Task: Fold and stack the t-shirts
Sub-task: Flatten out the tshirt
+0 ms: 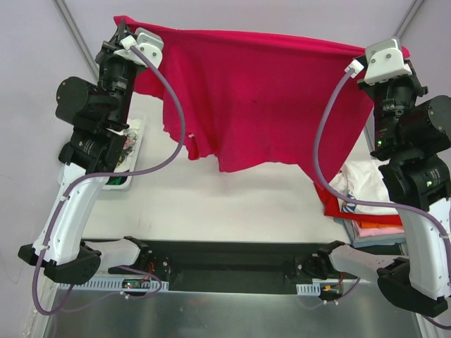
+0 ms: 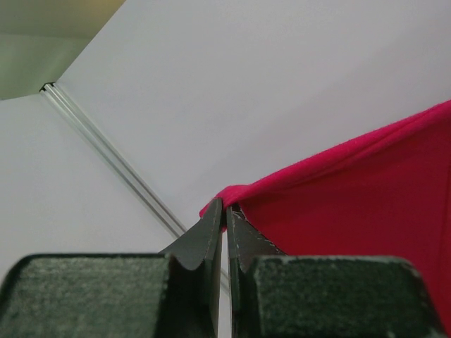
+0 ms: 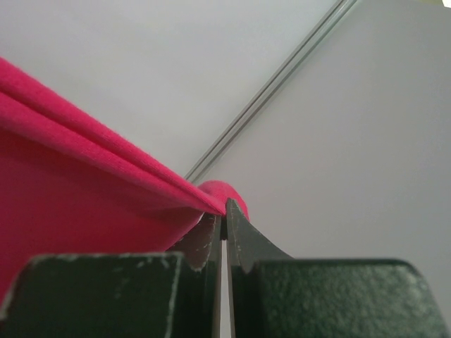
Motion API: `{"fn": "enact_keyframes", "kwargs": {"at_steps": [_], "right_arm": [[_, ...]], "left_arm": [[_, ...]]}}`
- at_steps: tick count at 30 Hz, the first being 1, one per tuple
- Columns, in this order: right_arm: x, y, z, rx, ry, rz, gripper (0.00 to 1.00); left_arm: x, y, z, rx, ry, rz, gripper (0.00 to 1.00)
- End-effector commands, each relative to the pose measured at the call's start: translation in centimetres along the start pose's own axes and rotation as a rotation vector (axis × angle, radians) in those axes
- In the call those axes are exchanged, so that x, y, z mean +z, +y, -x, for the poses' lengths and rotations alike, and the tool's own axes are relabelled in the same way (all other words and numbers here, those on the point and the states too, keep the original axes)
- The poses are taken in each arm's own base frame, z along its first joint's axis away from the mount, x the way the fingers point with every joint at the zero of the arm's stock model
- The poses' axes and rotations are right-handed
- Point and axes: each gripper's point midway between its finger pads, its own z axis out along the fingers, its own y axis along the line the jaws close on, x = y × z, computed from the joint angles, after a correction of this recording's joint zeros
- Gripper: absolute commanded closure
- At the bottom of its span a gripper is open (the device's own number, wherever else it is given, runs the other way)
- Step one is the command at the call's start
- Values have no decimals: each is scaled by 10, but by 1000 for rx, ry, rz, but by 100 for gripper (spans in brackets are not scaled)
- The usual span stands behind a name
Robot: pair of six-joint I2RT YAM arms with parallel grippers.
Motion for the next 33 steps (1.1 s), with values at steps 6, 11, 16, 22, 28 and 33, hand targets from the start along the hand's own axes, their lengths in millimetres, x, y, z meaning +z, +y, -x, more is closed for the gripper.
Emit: {"fn": "enact_keyframes", "kwargs": {"at_steps": [6, 11, 16, 22, 28, 33], "right_arm": [[-46, -57, -9, 189, 30, -112, 99], [-57, -46, -13, 250, 26, -34, 99], [-66, -27, -19, 307, 24, 39, 99], [-79, -7, -25, 352, 14, 126, 99], [-98, 7, -28, 392, -11, 217, 99], [-108, 21, -30, 395, -19, 295, 99]], "left_arm": [[-38, 71, 6, -75, 60, 197, 100], [-49, 67, 1, -101, 81, 163, 100], [-67, 53, -6, -177, 115, 80, 100], [-97, 46, -2, -287, 115, -6, 100], [-120, 34, 1, -360, 116, -98, 100], [-134, 10, -2, -396, 127, -216, 100]]}}
